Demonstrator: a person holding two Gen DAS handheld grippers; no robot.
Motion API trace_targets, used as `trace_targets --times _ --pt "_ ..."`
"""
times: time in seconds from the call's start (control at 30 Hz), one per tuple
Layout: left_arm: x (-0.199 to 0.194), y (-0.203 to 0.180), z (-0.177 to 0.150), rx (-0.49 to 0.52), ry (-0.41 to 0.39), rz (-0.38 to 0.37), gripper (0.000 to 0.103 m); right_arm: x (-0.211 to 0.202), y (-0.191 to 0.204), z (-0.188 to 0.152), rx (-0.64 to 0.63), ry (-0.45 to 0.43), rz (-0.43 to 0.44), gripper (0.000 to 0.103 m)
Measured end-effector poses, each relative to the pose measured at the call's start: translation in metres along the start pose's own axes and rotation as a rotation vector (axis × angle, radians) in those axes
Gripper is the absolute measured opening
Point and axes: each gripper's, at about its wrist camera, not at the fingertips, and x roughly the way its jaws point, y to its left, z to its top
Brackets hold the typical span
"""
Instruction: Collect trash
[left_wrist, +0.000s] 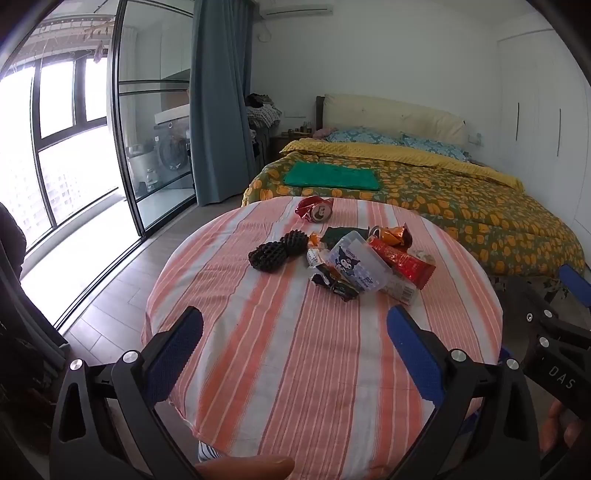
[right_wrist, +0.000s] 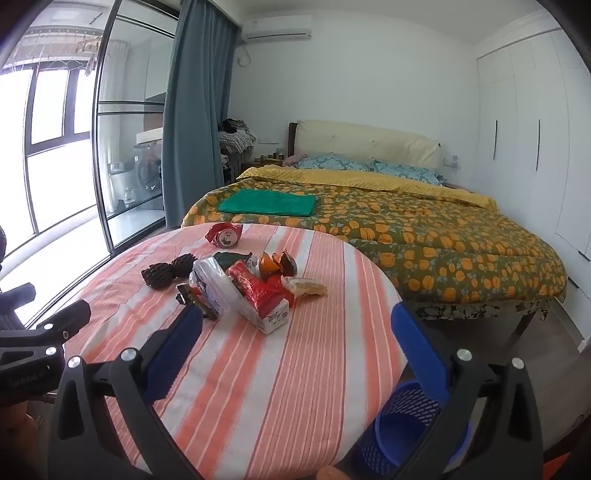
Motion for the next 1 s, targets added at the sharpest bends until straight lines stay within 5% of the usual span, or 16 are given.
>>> trace_targets --times 1.0 --pt "-0.0004 -0.0071 -0.0039 0.007 0.010 0.002 0.099 0.0054 -0.0041 -0.0051 0.012 0.017 0.005 0.099"
